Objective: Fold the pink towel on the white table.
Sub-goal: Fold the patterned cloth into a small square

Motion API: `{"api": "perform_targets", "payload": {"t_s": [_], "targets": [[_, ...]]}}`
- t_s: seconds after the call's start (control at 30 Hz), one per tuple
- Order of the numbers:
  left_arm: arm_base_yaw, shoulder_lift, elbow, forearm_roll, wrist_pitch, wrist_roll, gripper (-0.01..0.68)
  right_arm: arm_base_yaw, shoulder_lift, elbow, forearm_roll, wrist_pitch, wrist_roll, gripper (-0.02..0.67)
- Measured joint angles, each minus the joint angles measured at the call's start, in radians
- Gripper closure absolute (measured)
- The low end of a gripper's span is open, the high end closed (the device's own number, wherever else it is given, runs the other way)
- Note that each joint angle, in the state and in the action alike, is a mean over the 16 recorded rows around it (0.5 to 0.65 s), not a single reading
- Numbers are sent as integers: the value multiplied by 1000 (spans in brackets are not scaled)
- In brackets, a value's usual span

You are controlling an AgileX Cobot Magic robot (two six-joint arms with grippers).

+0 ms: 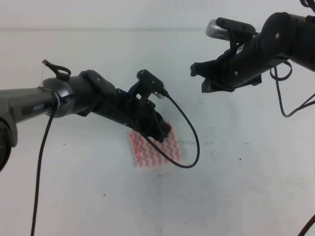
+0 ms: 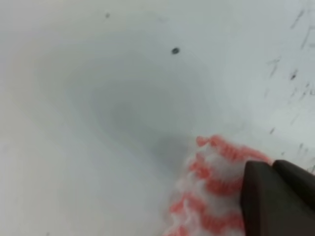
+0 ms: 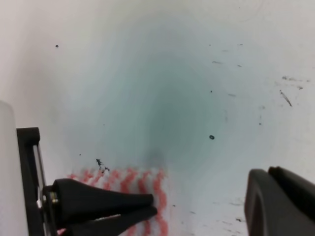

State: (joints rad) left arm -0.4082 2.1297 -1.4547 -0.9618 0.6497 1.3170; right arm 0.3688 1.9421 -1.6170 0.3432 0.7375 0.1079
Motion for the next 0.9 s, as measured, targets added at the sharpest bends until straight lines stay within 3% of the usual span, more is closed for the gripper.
{"api": "perform_targets", "payload": {"t_s": [0.3,0.9], "targets": [[-3,-9,-12,-12,16,21,677,0,1,0,0,0,-1,667],[-3,-16,-30,139,-8,-248,678,0,1,0,0,-2,-3,667]]}}
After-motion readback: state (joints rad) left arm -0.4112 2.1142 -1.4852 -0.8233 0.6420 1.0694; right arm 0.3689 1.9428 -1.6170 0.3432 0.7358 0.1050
